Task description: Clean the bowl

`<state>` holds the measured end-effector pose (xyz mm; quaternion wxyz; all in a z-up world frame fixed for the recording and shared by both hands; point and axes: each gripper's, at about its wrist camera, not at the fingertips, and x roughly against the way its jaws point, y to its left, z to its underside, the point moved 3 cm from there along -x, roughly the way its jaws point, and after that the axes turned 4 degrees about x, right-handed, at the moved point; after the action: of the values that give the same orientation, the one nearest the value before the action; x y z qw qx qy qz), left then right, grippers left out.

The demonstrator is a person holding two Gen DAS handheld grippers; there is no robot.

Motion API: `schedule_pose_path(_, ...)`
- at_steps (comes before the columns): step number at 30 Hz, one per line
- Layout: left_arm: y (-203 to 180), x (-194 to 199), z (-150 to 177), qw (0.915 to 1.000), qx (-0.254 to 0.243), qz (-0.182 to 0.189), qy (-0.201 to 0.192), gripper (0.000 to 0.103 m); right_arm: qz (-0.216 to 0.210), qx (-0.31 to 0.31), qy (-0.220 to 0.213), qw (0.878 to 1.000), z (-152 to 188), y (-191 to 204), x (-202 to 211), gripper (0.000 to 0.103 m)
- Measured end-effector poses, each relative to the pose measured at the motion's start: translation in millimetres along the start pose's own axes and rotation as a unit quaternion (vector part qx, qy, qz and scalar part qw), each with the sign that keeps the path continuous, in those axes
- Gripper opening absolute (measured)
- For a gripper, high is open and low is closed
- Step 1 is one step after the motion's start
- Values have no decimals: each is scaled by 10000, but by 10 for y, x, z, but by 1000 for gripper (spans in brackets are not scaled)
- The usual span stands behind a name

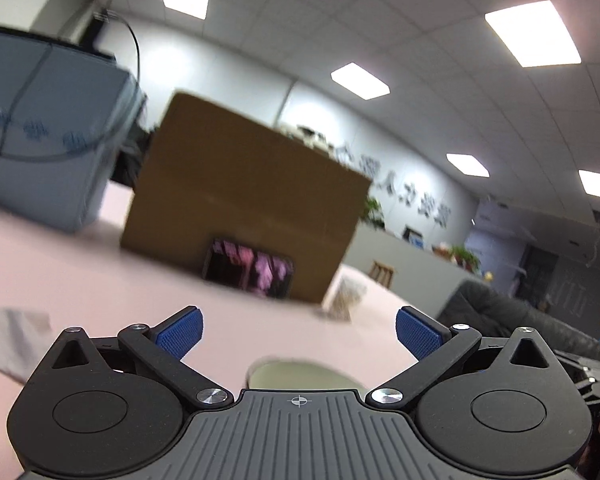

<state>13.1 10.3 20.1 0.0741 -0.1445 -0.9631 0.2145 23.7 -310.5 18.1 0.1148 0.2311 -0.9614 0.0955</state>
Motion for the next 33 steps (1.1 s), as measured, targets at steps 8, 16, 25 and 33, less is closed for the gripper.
schedule_pose_path(8, 64, -37, -119, 9980, -105, -288, -550, 103, 121, -915, -485, 9945, 37, -407, -246, 103)
schedule_pose_path(16, -27, -145, -119, 9899, -886, -623, -918, 103, 612, -1036, -603, 9909, 81, -681, -610, 103)
schedule_pose_path(25, 127, -345, -165, 9719, -1234, -1570, -1246, 103, 1132, -778, -789, 9874, 100, -789, -970, 103)
schedule_pose_path(33, 234, -461, -82, 9600, -1270, -2190, -1196, 103, 1419, -567, -782, 9852, 94, -735, -1132, 103)
